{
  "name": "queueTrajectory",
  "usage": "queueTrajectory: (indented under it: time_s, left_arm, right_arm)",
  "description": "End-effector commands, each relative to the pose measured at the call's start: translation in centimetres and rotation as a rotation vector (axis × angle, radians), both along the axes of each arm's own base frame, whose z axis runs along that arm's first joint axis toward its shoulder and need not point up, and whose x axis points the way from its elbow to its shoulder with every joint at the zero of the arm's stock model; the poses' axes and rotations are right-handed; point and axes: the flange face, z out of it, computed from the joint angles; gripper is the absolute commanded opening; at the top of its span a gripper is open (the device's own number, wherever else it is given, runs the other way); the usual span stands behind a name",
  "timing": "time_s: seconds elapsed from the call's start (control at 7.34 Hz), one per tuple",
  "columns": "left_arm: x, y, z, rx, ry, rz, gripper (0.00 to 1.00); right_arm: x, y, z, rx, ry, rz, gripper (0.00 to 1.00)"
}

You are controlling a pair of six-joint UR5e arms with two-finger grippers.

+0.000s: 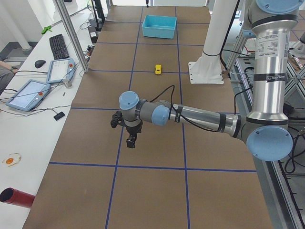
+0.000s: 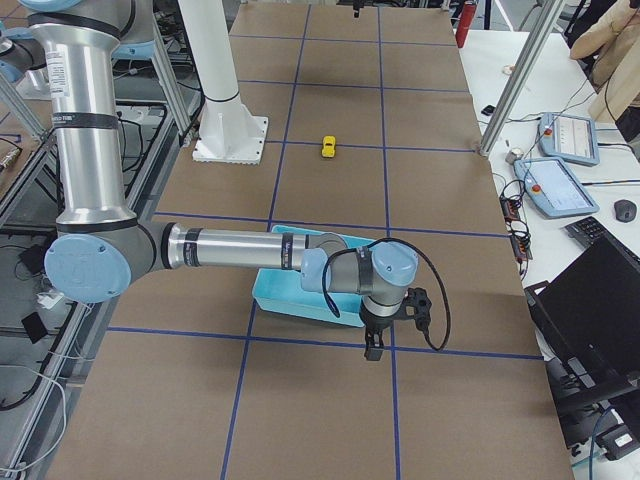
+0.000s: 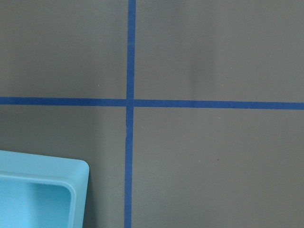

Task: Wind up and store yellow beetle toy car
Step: 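Swing the right arm from beside the bin toward the yellow car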

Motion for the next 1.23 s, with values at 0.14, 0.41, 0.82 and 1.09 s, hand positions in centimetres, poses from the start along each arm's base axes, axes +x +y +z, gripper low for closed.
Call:
queueTrajectory:
  time_s: [0.14,0.41,0.82,1.09]
  left_arm:
    - [-2.7,0.3,2.4,0.025,-0.008,0.024,1.0]
    - [-5.0,1.0,4.4,0.021,-0.01,0.014,1.0]
    - [-5.8,1.4,4.9,0.018,0.021,0.01,1.0]
    - [-6.0,1.7,6.1,-0.002,0.018,0.008,1.0]
  right_arm:
    - [-0.4,-0.8,-4.9,0.101,-0.012,-0.012,1.0]
    - [-2.8,-0.7,-9.7,0.18,-0.091,-0.055,1.0]
    - [-15.6,-0.5,-22.7,0.418,-0.166,-0.293,1.0]
    - [-23.6,-1.1,-30.1,0.549,-0.206,-0.418,1.0]
